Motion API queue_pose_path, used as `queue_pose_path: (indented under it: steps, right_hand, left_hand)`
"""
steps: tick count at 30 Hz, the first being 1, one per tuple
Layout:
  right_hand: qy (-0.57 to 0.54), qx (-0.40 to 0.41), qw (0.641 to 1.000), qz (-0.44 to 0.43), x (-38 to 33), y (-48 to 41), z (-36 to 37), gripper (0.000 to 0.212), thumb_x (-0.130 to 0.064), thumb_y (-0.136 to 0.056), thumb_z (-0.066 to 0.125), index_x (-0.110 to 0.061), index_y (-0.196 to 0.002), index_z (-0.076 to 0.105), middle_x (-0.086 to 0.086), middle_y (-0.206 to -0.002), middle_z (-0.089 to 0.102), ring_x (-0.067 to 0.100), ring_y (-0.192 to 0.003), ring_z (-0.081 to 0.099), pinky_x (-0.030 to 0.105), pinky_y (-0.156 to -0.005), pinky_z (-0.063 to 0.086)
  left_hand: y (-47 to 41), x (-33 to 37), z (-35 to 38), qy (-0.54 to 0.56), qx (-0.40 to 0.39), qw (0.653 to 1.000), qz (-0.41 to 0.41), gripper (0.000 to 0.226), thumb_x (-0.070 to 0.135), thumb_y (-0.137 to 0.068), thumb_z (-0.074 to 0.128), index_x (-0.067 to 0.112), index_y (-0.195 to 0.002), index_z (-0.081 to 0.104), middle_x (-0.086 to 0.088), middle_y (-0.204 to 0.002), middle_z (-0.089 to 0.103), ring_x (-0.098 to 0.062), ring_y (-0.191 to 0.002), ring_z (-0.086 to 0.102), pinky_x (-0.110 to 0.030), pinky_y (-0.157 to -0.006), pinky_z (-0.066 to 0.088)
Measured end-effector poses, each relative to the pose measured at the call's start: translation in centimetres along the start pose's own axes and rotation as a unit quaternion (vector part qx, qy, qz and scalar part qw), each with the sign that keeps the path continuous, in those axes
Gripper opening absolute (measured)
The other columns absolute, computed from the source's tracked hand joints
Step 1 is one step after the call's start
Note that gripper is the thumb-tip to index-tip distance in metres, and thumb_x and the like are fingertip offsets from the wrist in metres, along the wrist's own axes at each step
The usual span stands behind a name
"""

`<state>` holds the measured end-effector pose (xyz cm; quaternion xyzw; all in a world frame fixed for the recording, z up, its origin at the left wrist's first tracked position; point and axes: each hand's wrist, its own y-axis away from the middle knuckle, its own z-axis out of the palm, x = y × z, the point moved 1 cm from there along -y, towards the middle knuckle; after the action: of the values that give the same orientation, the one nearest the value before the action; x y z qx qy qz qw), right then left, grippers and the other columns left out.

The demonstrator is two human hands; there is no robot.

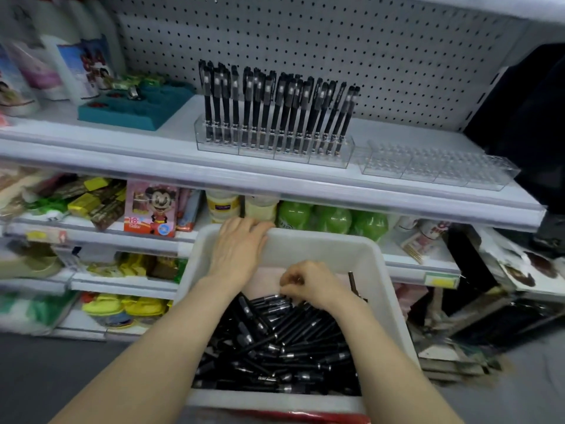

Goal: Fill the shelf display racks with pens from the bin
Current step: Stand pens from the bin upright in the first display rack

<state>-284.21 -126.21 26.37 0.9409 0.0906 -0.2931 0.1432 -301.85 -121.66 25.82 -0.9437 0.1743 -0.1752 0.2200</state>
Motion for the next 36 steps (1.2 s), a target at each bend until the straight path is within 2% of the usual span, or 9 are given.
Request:
queue_pose_path:
  steps: [4,11,15,18,21,25,30,33,36]
  right_hand:
    - [0.018,-0.035,0.999,-0.016,-0.2,-0.6,1.0,0.02,-0.026,-0.079,0.078,-0.02,-0.099,0.076,-0.004,-0.091,0.071,0.006,-0.08,0.06,0.014,-0.075,0.044]
    - [0.006,-0.073,0.997,0.021,0.1,-0.6,0.1,0.009,-0.026,-0.078,0.08,-0.021,-0.08,0.073,-0.01,-0.073,0.066,0.007,-0.072,0.06,0.018,-0.068,0.046]
    - [-0.155,0.014,0.987,0.049,0.1,-0.1,-2.8,0.015,-0.013,-0.08,0.077,-0.014,-0.084,0.063,0.006,-0.082,0.067,0.014,-0.07,0.061,0.026,-0.064,0.052]
    - [-0.316,0.082,0.944,0.048,-0.4,0.4,-5.2,0.015,-0.004,-0.085,0.071,-0.007,-0.093,0.059,0.018,-0.089,0.069,0.013,-0.069,0.065,0.023,-0.057,0.05]
    - [-0.375,0.13,0.917,0.04,-1.0,0.9,-7.1,0.016,-0.006,-0.089,0.068,-0.006,-0.1,0.057,0.018,-0.1,0.072,0.016,-0.077,0.066,0.024,-0.056,0.049]
    - [-0.36,0.177,0.916,-0.002,-1.5,1.0,-9.9,0.011,-0.01,-0.095,0.061,-0.009,-0.104,0.055,0.015,-0.095,0.074,0.017,-0.076,0.065,0.025,-0.058,0.051]
    - [-0.313,0.252,0.915,-0.043,-3.2,0.3,-15.3,0.01,-0.011,-0.094,0.062,-0.009,-0.103,0.063,0.007,-0.087,0.075,0.022,-0.084,0.071,0.023,-0.068,0.057]
    - [-0.291,0.301,0.906,-0.067,-4.5,-0.1,-18.9,0.009,-0.016,-0.092,0.064,-0.013,-0.1,0.066,0.004,-0.091,0.074,0.021,-0.087,0.072,0.029,-0.08,0.059]
    - [-0.273,0.356,0.888,-0.099,-5.8,-1.2,-21.7,0.008,-0.017,-0.092,0.065,-0.011,-0.097,0.068,0.008,-0.09,0.074,0.022,-0.083,0.072,0.036,-0.084,0.059]
  left_hand:
    - [0.0,0.0,0.4,-0.006,0.009,1.0,-0.003,0.034,0.03,-0.094,0.041,0.023,-0.118,0.065,-0.003,-0.091,0.058,-0.028,-0.086,0.051,-0.035,-0.081,0.033]
    - [-0.1,0.2,0.1,0.0,-0.018,1.0,-0.011,0.028,0.023,-0.097,0.053,0.024,-0.123,0.063,-0.003,-0.097,0.059,-0.027,-0.093,0.049,-0.037,-0.086,0.036]
    - [-0.2,0.3,-0.3,0.008,-0.019,1.0,-0.011,0.029,0.023,-0.097,0.053,0.024,-0.124,0.063,-0.002,-0.099,0.06,-0.026,-0.095,0.05,-0.037,-0.087,0.037]
    - [-0.2,0.4,-0.5,0.015,-0.025,0.999,-0.014,0.03,0.023,-0.097,0.052,0.024,-0.125,0.063,-0.001,-0.101,0.06,-0.024,-0.096,0.05,-0.037,-0.086,0.039]
    - [-0.2,0.5,-0.6,0.014,-0.033,0.999,-0.018,0.032,0.026,-0.098,0.049,0.026,-0.128,0.062,0.002,-0.104,0.061,-0.022,-0.099,0.05,-0.036,-0.088,0.039]
    - [-1.0,0.7,-1.5,0.007,-0.064,0.998,-0.027,0.031,0.035,-0.097,0.047,0.03,-0.124,0.063,0.005,-0.103,0.063,-0.019,-0.101,0.052,-0.034,-0.089,0.041]
    - [-4.2,1.9,-3.9,-0.011,-0.01,1.0,0.017,0.021,0.025,-0.091,0.055,0.022,-0.091,0.075,0.002,-0.087,0.069,-0.021,-0.087,0.058,-0.031,-0.069,0.044]
    - [-7.2,2.7,-5.3,0.022,0.055,0.997,0.051,0.02,0.014,-0.089,0.061,0.018,-0.103,0.073,0.001,-0.097,0.068,-0.024,-0.093,0.059,-0.033,-0.071,0.047]
    - [-10.3,3.3,-6.4,0.013,0.081,0.995,0.059,0.04,0.01,-0.088,0.061,0.016,-0.127,0.061,-0.003,-0.123,0.058,-0.023,-0.116,0.049,-0.039,-0.086,0.049]
